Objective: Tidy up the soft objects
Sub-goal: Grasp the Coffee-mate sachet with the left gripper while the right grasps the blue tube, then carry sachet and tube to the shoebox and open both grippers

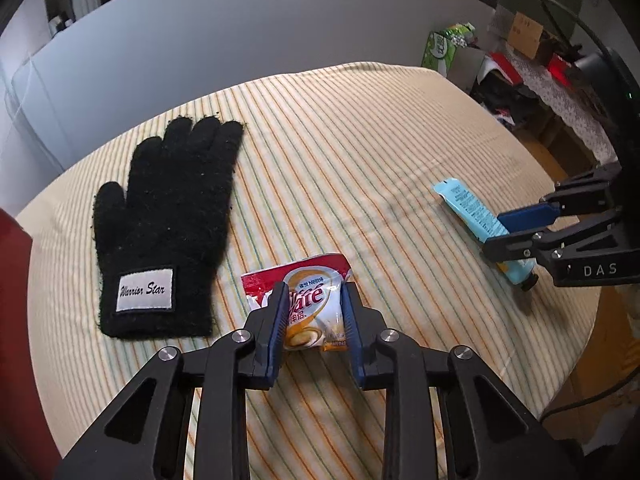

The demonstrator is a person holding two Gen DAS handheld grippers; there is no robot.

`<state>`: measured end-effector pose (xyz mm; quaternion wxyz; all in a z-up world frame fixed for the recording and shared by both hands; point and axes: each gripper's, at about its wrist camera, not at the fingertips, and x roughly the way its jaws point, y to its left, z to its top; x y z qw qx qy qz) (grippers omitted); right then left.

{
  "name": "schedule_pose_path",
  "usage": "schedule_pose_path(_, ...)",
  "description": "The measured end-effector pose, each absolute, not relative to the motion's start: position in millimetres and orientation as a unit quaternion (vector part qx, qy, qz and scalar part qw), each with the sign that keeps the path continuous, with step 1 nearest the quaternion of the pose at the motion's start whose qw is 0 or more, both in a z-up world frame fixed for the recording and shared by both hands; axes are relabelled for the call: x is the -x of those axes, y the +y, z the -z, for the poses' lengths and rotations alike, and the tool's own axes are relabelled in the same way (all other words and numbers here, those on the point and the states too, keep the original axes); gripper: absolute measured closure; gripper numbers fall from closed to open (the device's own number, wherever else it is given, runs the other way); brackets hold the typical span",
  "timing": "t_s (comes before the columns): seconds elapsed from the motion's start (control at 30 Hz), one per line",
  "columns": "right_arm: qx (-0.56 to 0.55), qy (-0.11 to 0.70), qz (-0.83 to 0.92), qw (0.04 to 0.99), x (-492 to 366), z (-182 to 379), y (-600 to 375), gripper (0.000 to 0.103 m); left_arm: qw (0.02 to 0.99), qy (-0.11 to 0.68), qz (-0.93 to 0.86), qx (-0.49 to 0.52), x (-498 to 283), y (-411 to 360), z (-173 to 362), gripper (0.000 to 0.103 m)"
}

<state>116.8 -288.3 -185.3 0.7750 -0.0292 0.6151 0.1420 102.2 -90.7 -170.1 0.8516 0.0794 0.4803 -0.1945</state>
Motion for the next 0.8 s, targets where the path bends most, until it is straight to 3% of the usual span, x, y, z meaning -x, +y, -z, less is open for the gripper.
schedule_pose_path(0.13,0.033,0.61,-0.144,0.779,-116.0,181.2,-283.4,0.075,0.85,0.486,0.186,-0.079,-101.5,-86.6,174.8,0.061)
schedule_pose_path(0.33,0.035,0.61,-0.147,0.778,-112.4,178.8,-279.9,0.075,0.854,0.483,0.175,-0.083,-106.2,-86.1,177.7,0.059)
schedule_pose_path(0.4,0.035,0.608,-0.149,0.779,-114.2,178.8,-279.1,0.075,0.856,0.48,0.172,-0.08,-108.2,-84.9,177.7,0.063)
schedule_pose_path(0.53,0.034,0.604,-0.154,0.781,-112.2,174.3,-282.8,0.075,0.858,0.483,0.166,-0.059,-109.8,-75.5,175.3,0.082)
schedule_pose_path(0.8,0.018,0.597,-0.156,0.787,-104.0,160.5,-291.6,0.075,0.862,0.473,0.181,0.008,-102.1,-50.0,154.5,0.083)
